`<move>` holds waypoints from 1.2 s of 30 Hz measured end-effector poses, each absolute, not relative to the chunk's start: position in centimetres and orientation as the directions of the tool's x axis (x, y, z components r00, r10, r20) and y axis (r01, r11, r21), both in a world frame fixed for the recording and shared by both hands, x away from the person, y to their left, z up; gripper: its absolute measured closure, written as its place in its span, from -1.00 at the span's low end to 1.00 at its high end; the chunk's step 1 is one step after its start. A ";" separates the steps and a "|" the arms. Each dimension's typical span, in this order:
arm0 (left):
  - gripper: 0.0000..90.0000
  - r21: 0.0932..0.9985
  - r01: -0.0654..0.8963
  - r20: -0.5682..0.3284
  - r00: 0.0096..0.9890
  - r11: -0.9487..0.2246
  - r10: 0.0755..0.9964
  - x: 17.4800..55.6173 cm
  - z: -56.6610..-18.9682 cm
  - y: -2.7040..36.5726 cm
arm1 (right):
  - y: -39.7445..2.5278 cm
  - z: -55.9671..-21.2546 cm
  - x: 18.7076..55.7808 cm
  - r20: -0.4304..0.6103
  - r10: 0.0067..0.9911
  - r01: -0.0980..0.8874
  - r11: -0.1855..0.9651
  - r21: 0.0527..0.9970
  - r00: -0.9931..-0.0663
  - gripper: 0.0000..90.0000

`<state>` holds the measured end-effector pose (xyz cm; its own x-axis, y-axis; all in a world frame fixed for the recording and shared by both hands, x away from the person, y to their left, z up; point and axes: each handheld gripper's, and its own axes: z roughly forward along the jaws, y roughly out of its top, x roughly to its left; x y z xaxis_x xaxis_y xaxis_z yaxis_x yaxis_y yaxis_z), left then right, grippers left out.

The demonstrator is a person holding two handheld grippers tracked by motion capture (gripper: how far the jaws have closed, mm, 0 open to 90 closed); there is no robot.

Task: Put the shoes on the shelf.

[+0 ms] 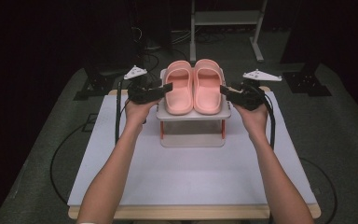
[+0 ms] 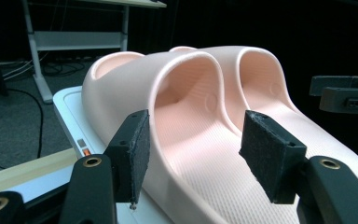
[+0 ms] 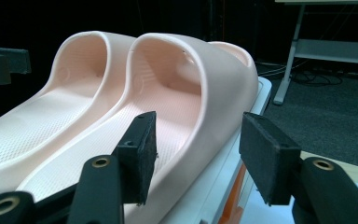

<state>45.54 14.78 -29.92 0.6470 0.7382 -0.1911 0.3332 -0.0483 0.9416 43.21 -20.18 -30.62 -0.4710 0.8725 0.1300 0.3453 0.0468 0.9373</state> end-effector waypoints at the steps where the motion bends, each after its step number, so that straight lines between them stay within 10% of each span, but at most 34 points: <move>1: -0.06 0.942 0.332 -0.190 0.648 -0.049 0.738 45.4 -30.0 14.9 | -20.3 -30.7 43.0 0.132 0.872 0.341 0.042 0.939 -0.472 0.02; 36: -0.40 0.954 0.290 -0.153 0.679 -0.070 0.718 40.5 -31.8 18.0 | -22.5 -33.3 38.5 0.138 0.835 0.339 0.061 0.939 -0.533 -0.23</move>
